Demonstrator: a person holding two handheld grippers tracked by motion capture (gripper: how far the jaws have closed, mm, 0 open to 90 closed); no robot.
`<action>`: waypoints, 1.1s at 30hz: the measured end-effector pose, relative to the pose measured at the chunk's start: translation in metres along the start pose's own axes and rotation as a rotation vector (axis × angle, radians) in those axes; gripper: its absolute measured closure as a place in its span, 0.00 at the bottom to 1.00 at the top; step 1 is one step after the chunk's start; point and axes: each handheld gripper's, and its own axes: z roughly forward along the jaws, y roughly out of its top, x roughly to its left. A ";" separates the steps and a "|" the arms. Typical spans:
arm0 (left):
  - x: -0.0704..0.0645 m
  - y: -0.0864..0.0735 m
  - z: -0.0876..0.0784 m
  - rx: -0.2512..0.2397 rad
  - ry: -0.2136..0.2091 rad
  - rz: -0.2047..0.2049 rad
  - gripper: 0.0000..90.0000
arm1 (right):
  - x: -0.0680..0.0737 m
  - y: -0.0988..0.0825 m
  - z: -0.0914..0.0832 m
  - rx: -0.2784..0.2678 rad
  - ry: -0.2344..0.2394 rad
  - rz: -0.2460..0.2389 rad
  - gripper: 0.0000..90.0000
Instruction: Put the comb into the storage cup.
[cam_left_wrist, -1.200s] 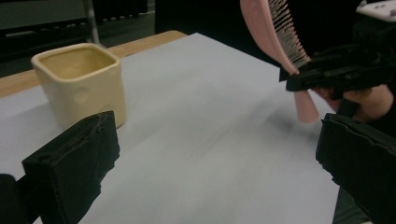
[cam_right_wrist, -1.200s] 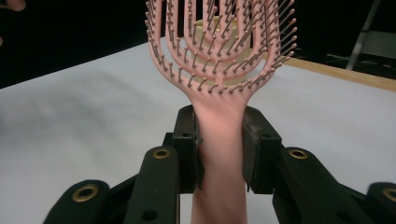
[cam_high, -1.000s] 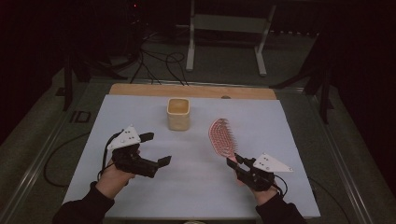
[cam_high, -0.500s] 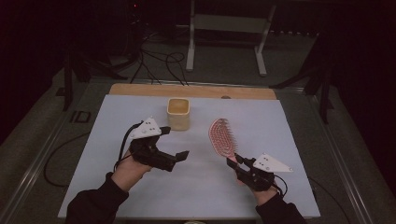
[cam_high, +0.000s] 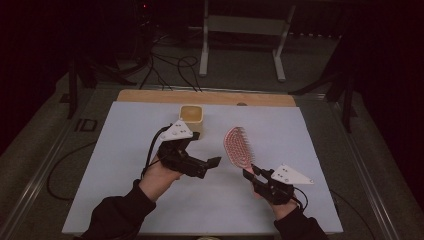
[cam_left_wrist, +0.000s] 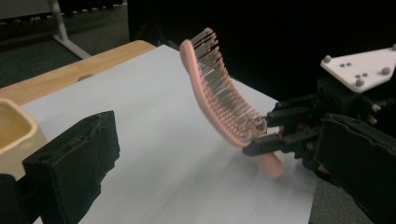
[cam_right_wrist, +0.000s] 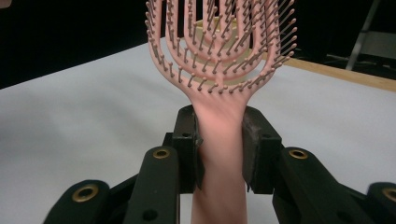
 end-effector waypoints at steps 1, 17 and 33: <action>-0.002 0.004 0.003 -0.005 0.009 -0.023 0.00 | 0.000 0.000 0.000 -0.001 0.003 0.007 0.78; -0.010 0.023 0.035 0.017 0.054 -0.146 0.01 | -0.001 0.000 -0.001 -0.006 0.003 0.006 0.78; -0.005 0.017 0.072 0.102 0.018 -0.233 0.19 | -0.002 0.000 -0.002 -0.007 0.010 0.003 0.78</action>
